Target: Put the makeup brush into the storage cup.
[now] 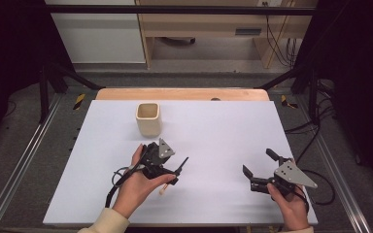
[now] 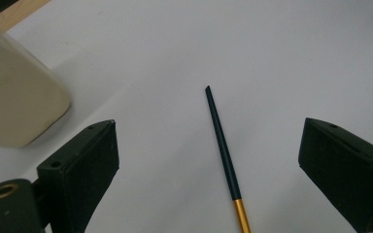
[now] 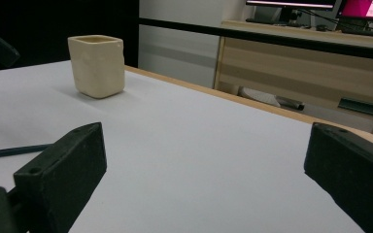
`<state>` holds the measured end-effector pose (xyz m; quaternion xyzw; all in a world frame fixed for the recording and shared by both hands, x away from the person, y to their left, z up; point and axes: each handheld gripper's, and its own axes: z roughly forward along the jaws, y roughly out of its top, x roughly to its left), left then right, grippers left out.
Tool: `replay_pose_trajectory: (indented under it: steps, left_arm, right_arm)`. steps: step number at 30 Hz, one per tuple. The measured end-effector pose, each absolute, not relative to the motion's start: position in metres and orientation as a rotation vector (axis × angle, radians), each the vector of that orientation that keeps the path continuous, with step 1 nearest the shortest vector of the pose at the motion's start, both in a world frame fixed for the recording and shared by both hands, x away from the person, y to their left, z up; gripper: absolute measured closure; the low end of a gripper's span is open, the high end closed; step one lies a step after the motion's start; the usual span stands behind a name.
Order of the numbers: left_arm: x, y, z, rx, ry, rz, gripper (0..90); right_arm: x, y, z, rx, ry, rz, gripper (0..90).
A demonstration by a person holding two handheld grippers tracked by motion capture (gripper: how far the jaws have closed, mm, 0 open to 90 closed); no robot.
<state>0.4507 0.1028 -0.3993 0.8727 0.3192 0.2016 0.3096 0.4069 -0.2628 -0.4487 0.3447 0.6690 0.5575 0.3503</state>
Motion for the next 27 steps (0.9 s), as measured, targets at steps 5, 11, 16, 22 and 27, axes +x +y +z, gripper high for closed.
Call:
replay_pose_trajectory:
  steps: [5,11,16,22,27]
  left_arm:
    - [0.452,0.098,-0.404,2.311,0.850,0.526,6.8]
    - [0.452,0.093,-0.409,2.310,0.859,0.501,6.8]
    - [0.452,0.091,-0.414,2.314,0.864,0.482,6.8]
    - [0.454,0.090,-0.422,2.323,0.881,0.476,6.3]
    - [0.455,0.089,-0.426,2.331,0.893,0.461,6.1]
  right_arm:
    - [0.407,-0.263,-0.449,0.897,1.731,1.445,2.1]
    - [0.407,-0.263,-0.449,0.896,1.732,1.441,2.1]
    - [0.407,-0.263,-0.449,0.891,1.735,1.441,2.1]
    - [0.407,-0.263,-0.449,0.890,1.739,1.439,2.1]
    - [0.407,-0.263,-0.449,0.889,1.739,1.440,2.1]
